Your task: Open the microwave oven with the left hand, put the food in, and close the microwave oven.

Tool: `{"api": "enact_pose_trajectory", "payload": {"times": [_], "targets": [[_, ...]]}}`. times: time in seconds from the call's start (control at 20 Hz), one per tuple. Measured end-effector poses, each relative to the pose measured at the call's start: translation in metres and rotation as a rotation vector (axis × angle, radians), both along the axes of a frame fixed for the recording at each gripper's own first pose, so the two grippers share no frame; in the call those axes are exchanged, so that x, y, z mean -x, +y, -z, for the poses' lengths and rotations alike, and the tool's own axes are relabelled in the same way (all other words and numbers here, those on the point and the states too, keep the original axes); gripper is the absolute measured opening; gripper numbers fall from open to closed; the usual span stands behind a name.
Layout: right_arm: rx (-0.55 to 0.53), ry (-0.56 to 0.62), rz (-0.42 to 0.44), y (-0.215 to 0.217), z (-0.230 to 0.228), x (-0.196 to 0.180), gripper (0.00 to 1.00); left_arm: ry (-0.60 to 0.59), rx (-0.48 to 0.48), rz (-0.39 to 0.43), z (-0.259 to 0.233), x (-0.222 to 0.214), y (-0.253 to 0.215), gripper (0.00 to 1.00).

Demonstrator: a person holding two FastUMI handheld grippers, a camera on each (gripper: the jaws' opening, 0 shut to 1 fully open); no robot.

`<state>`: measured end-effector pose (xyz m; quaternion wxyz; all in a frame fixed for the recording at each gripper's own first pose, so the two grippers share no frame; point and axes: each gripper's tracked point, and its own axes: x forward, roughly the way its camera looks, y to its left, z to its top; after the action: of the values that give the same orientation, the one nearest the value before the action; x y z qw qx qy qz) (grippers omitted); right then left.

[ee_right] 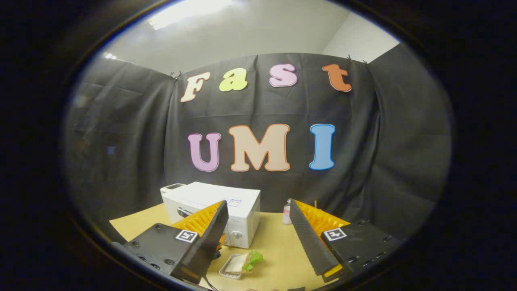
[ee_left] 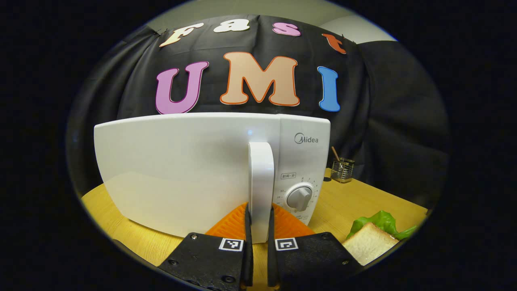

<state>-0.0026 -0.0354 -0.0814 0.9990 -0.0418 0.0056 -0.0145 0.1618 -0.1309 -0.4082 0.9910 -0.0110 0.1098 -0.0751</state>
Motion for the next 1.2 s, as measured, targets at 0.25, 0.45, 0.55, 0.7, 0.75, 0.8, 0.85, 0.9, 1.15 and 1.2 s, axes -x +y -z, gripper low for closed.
{"api": "enact_pose_trajectory", "payload": {"times": [0.25,0.45,0.55,0.7,0.75,0.8,0.85,0.9,1.15,1.2], "targets": [[0.014,0.016,0.0,-0.007,0.014,-0.001,0.92,-0.017,0.043,-0.013,-0.006,0.04,0.006,0.14],[-0.004,0.027,-0.02,-0.003,0.026,-0.01,0.92,-0.018,0.014,0.023,-0.005,0.094,0.023,0.13],[-0.008,0.033,-0.03,0.001,0.032,-0.014,0.92,-0.013,0.004,0.022,-0.008,0.113,0.033,0.17],[-0.018,0.049,-0.046,0.008,0.042,-0.017,0.92,-0.006,-0.003,0.028,-0.013,0.135,0.048,0.21],[-0.018,0.049,-0.05,0.009,0.044,-0.017,0.96,0.002,-0.004,0.029,-0.014,0.142,0.052,0.22],[-0.017,0.048,-0.049,0.01,0.046,-0.017,0.92,0.013,0.0,0.024,-0.012,0.148,0.056,0.24],[-0.015,0.051,-0.052,0.013,0.05,-0.017,0.92,0.018,0.004,0.008,-0.013,0.153,0.063,0.25],[-0.015,0.054,-0.057,0.015,0.054,-0.018,0.92,0.029,-0.001,0.004,-0.012,0.158,0.069,0.28],[-0.004,0.068,-0.062,0.022,0.07,-0.013,0.92,0.046,-0.021,-0.032,-0.01,0.185,0.1,0.38],[0.011,0.065,-0.059,0.023,0.071,-0.012,0.96,0.051,-0.032,-0.043,-0.008,0.19,0.109,0.42]]}}
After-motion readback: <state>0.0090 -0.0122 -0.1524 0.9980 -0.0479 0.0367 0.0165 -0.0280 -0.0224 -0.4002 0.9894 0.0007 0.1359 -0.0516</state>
